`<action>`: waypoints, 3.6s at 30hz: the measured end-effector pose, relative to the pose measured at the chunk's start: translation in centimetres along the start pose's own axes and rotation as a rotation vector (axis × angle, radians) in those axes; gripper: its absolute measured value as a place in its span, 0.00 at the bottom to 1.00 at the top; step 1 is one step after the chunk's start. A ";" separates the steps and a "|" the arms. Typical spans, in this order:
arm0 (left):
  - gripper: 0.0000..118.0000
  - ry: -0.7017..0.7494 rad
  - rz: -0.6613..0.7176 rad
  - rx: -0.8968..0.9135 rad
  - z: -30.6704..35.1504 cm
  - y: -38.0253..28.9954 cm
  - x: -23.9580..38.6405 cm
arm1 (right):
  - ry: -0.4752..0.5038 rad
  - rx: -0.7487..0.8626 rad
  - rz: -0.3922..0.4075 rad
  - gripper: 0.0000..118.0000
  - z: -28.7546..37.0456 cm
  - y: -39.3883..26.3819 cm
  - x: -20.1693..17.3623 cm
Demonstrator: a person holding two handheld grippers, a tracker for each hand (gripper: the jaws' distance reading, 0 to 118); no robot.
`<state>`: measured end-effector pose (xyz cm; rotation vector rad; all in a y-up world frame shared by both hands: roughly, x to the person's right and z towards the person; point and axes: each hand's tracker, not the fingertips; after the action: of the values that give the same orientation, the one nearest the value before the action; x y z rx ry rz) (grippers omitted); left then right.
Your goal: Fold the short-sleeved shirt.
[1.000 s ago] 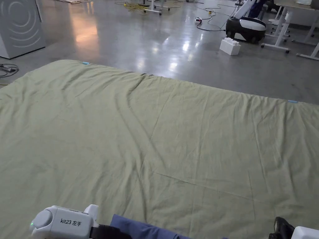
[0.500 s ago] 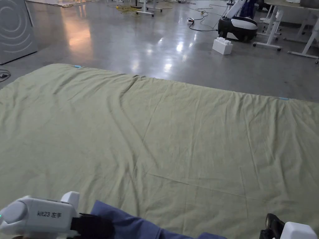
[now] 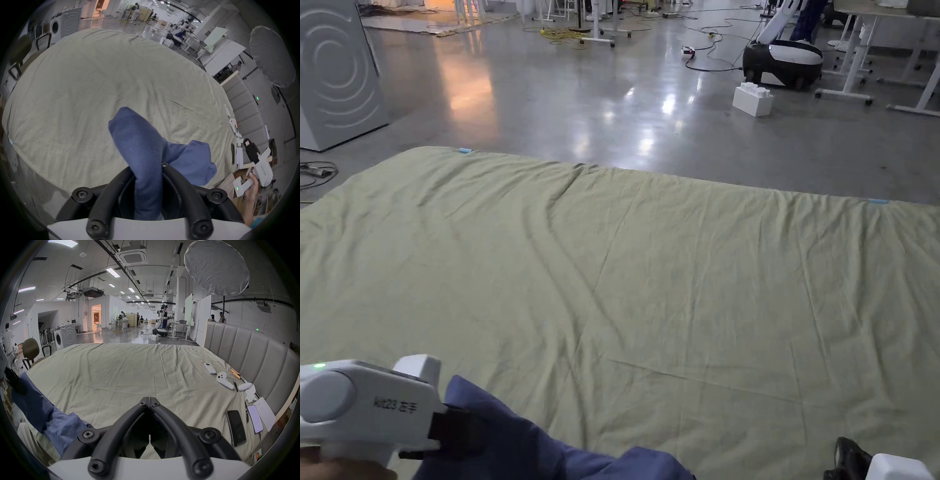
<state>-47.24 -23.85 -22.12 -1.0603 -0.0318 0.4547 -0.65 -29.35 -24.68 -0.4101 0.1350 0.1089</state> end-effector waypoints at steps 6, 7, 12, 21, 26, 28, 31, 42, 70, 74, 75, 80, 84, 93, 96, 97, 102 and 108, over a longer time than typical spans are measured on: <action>0.11 -0.093 -0.022 -0.015 -0.4 -1.9 6.5 | 0.005 -0.018 -0.041 0.01 0.0 -0.5 0.7; 0.11 -0.102 -0.045 -0.031 -2.0 -1.1 5.0 | 0.005 -0.017 -0.043 0.01 0.1 -0.6 0.8; 0.11 -0.147 -0.066 -0.081 -5.4 -1.8 8.6 | 0.001 -0.022 -0.052 0.01 0.1 -0.8 1.3; 0.12 -0.140 -0.098 -0.163 -12.6 -3.6 14.7 | -0.016 -0.037 -0.062 0.01 0.4 -1.6 2.3; 0.31 -0.090 -0.101 -0.187 -15.4 -4.4 15.7 | -0.024 -0.047 -0.066 0.01 0.7 -2.0 2.8; 0.45 -0.140 -0.046 -0.182 -15.0 -4.4 15.6 | -0.026 -0.048 -0.064 0.01 0.9 -2.0 3.1; 0.49 -0.171 -0.065 -0.164 -13.5 -4.4 16.0 | -0.030 -0.047 -0.060 0.01 1.2 -2.1 3.3; 0.12 -0.158 -0.076 -0.102 -13.5 -5.4 16.5 | -0.028 -0.063 -0.065 0.01 1.0 -2.4 3.6; 0.04 -0.024 -0.429 0.581 -4.3 -6.3 16.2 | -0.021 0.116 -0.033 0.01 1.0 2.9 0.7; 0.04 0.075 -0.410 0.723 -1.6 -5.3 15.0 | -0.048 0.208 -0.021 0.01 1.1 5.1 -0.1; 0.04 0.098 -0.396 0.771 -1.2 -5.2 14.7 | -0.055 0.235 -0.021 0.01 1.1 5.6 -0.3; 0.04 0.184 -0.413 0.927 0.7 -4.8 13.8 | -0.068 0.286 -0.045 0.01 1.1 7.5 -1.2; 0.04 0.255 -0.348 0.999 1.1 -4.5 12.8 | -0.094 0.351 -0.003 0.01 1.3 8.5 -1.7; 0.04 0.337 -0.319 1.033 1.6 -4.1 11.4 | -0.132 0.439 0.014 0.01 2.7 9.8 -1.8; 0.04 0.347 -0.319 1.006 1.4 -4.0 11.0 | -0.120 0.421 0.015 0.01 3.0 9.5 -2.0; 0.04 0.347 -0.327 0.994 1.2 -4.1 10.8 | -0.104 0.388 0.000 0.01 3.0 9.0 -2.2; 0.04 0.321 -0.321 0.940 0.4 -4.8 9.9 | 0.026 0.158 -0.035 0.01 2.9 3.7 -5.1; 0.04 0.304 -0.304 0.846 -1.0 -6.3 8.3 | 0.207 -0.125 0.014 0.01 1.3 -4.8 -11.3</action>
<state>-37.31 -24.14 -18.81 -0.2692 0.2482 0.0030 -11.04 -34.11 -19.94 -0.5450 0.3359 0.0887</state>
